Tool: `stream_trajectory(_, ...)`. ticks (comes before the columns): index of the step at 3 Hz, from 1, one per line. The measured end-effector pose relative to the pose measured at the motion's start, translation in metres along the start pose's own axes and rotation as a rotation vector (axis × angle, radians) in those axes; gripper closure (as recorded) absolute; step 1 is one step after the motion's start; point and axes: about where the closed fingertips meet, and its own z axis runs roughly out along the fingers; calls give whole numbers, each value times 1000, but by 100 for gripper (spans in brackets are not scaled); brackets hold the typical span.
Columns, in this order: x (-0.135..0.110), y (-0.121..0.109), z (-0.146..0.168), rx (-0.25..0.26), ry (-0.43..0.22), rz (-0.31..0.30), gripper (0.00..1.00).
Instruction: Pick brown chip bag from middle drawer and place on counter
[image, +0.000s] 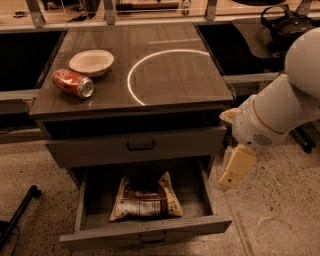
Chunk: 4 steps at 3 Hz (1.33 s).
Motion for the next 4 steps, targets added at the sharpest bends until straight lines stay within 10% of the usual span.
stream_trajectory(4,-24,14,154,-84,-205,103,0)
